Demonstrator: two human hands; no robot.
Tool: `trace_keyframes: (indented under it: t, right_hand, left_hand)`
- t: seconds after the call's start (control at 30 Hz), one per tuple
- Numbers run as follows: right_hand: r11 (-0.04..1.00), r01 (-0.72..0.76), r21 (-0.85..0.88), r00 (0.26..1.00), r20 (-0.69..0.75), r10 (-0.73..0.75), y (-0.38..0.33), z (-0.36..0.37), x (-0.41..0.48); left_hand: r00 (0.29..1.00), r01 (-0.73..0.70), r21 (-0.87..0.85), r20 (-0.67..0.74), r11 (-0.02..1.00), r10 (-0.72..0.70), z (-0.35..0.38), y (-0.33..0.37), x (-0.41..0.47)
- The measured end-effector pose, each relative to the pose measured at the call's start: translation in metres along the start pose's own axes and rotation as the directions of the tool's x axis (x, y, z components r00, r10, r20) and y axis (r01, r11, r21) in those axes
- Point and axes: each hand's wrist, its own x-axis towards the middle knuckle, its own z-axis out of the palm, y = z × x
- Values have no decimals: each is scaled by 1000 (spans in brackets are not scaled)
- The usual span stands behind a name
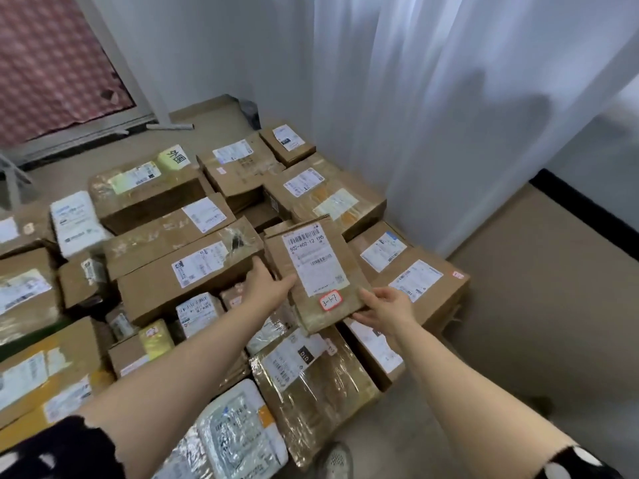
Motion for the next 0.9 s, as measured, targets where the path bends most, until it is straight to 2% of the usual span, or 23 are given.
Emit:
trace_keyframes:
  t: [0.1,0.17,0.3,0.57,0.63,0.73,0.9]
  right_hand:
    - [998,-6,55,1000,-9,6,-20,11,18]
    - [998,-18,58,999,-27,19,-30,18,33]
    - [1000,-21,3,999,-48,21,-45,35,60]
    - [982,109,-157,990,-68,-120,-93,70,118]
    - [957,153,-248,983,-63,-173,-104,82,133]
    - [905,188,-381,977,-23,-213,-117,101,158]
    - [871,268,-411,963,109,-245,-127,140,221]
  left_hand:
    - [997,0,0,80,1000,0,17,12,6]
    - [997,-2,-6,79,1000,2,22,17,12]
    - [1000,10,-15,7,1000,-10,21,24,35]
    - [994,-70,-133,-87,989,58,12,42,93]
    - [990,-87,-169,-128,982,65,9,45,108]
    - [980,-87,-188,-190,978,51,3,50,131]
    - [946,-42,-196,-324,980,-24,0,49,187]
